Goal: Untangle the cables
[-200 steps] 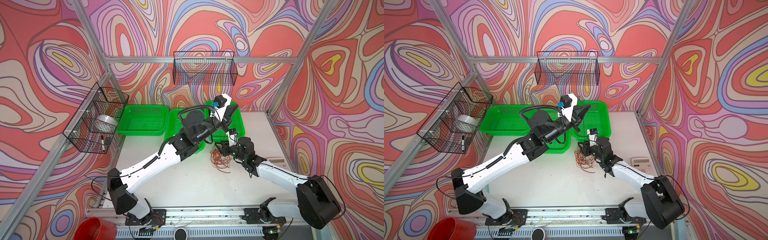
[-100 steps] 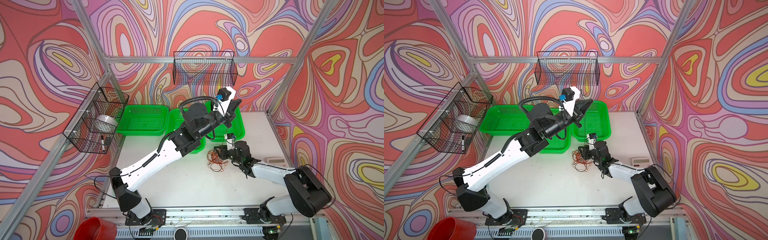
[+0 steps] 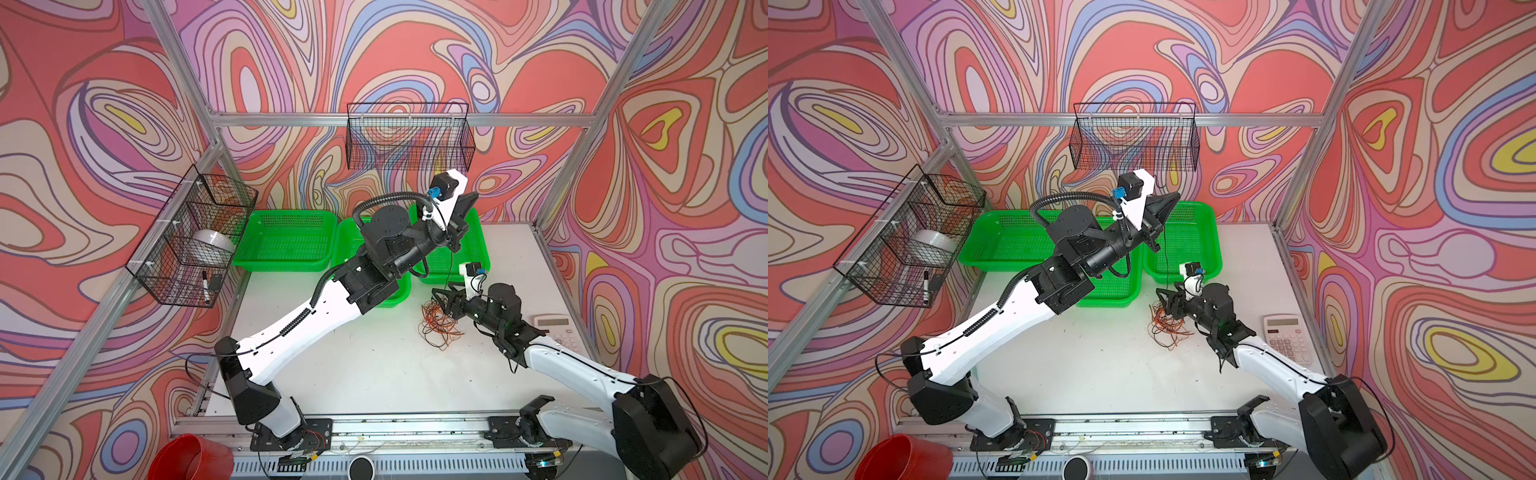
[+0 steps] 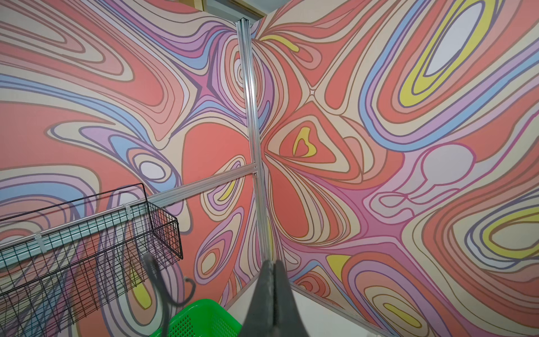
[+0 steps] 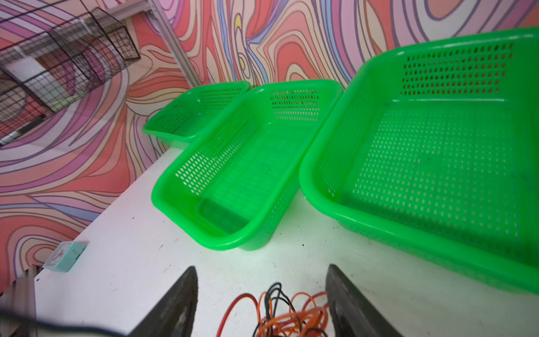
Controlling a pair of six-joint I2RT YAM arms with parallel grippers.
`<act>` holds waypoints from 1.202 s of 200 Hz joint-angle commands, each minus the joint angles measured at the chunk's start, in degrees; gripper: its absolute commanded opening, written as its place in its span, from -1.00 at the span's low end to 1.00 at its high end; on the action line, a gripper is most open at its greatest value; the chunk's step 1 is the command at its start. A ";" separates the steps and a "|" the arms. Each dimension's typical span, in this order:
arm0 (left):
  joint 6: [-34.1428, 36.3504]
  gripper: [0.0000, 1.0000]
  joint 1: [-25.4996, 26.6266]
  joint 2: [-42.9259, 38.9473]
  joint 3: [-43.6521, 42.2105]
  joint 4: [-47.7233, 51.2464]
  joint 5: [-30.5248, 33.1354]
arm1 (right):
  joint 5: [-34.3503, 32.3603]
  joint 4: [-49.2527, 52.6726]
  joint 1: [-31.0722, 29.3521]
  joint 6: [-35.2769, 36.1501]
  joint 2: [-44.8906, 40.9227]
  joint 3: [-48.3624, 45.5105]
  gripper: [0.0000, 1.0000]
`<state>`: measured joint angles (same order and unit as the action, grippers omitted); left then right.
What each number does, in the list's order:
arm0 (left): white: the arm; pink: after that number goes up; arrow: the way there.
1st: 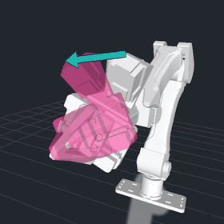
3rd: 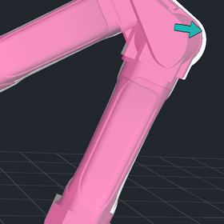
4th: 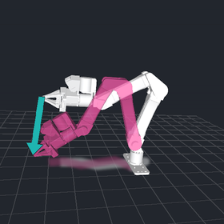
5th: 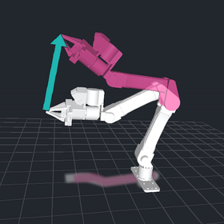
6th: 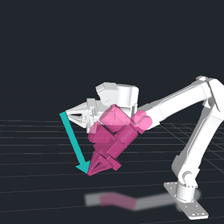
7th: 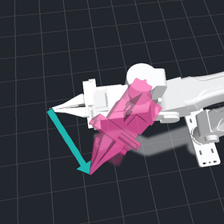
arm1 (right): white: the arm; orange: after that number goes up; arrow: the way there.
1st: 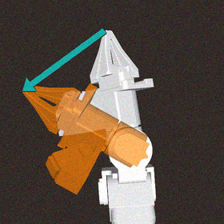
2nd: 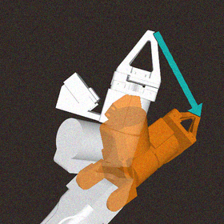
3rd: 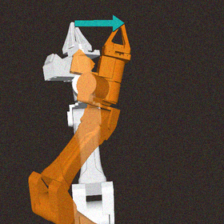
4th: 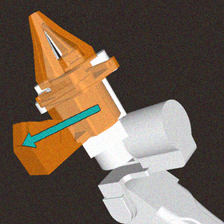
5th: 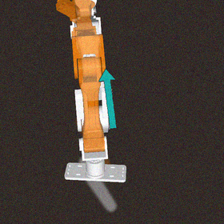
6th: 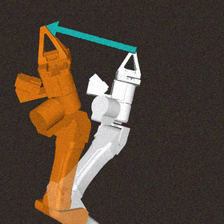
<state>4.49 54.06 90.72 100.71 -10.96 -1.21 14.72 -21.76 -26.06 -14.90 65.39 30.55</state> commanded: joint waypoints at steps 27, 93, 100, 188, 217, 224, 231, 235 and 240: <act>-0.07 -1.00 0.34 -2.04 -2.22 -4.04 1.64 | 3.78 4.44 -0.37 3.25 -1.40 2.40 -0.05; -3.73 -1.00 -0.42 -10.27 -18.74 -8.40 7.80 | 0.70 10.08 -0.23 4.90 -4.87 2.80 -0.90; -5.48 -1.00 -0.98 -11.77 -22.18 -9.42 8.83 | 0.16 11.75 -0.27 5.21 -5.04 3.09 -0.92; -23.83 -1.00 -6.88 -23.85 -68.37 -41.96 10.69 | 0.34 22.83 -0.86 5.31 1.44 10.26 -1.00; -29.71 -0.70 -7.99 -20.90 -82.30 -54.72 14.51 | -1.56 23.63 -2.65 3.82 4.65 11.33 -1.00; -30.34 -0.50 -8.13 -19.17 -84.44 -58.40 14.56 | -1.91 24.10 -2.78 3.80 5.10 11.68 -1.00; -30.72 -0.20 -8.13 -17.53 -86.14 -61.82 14.53 | -2.13 24.85 -2.76 4.04 5.58 12.30 -1.00; -30.77 -0.04 -8.12 -16.66 -86.90 -63.77 14.47 | -2.22 25.46 -2.81 4.31 5.98 12.78 -1.00; -30.81 0.17 -8.15 -15.64 -87.66 -65.64 14.29 | -2.47 26.35 -2.81 4.62 6.45 13.52 -1.00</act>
<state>-21.54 46.35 71.22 16.82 -57.56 11.20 13.72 0.78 -28.45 -10.31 70.39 41.17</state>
